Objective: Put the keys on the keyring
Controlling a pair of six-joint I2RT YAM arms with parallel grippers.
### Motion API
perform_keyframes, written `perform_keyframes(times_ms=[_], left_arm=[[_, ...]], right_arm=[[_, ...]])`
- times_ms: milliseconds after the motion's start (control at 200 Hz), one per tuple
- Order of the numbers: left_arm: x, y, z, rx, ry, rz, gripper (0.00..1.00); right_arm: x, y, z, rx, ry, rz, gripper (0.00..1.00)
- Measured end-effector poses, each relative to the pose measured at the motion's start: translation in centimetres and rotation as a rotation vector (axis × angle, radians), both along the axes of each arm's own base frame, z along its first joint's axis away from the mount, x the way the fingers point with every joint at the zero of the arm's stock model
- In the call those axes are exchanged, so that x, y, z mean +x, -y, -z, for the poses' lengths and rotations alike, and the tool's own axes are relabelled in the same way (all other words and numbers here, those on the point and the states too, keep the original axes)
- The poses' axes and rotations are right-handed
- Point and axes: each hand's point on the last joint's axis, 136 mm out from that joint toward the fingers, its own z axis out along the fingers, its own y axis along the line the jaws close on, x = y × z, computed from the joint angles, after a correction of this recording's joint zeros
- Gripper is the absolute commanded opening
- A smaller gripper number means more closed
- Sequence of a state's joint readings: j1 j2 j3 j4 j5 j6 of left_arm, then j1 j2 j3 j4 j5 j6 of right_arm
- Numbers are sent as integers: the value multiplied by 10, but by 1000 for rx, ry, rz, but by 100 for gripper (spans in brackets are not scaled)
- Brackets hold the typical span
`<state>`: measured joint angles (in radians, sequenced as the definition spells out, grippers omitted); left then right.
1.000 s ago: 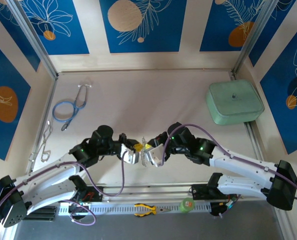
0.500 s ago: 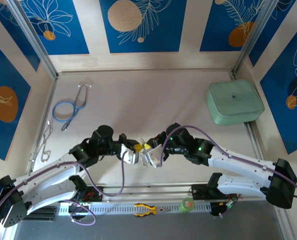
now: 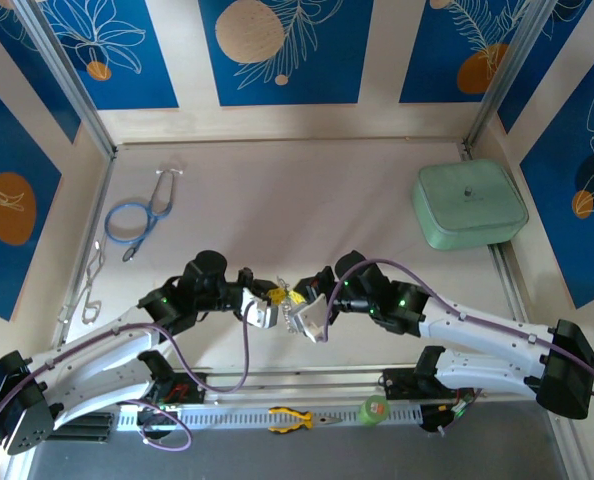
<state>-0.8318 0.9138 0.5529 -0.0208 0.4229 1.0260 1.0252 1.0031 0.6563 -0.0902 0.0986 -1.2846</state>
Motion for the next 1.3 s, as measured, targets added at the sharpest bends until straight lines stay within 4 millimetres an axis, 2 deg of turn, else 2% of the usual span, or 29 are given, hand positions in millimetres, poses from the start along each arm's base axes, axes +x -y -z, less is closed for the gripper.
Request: perform_keyframes(times_ms=[260, 700, 1010, 1295], left_arm=[[0, 0, 7, 19, -28, -4, 0], [1, 1, 9, 14, -93, -33, 0], [3, 2, 6, 4, -114, -48, 0], [3, 2, 9, 12, -128, -53, 0]], right_arm=[[0, -1, 8, -16, 81, -19, 0], [3, 0, 7, -12, 229, -44, 0], [4, 2, 2, -5, 265, -43, 0], [4, 4, 6, -14, 272, -41, 0]])
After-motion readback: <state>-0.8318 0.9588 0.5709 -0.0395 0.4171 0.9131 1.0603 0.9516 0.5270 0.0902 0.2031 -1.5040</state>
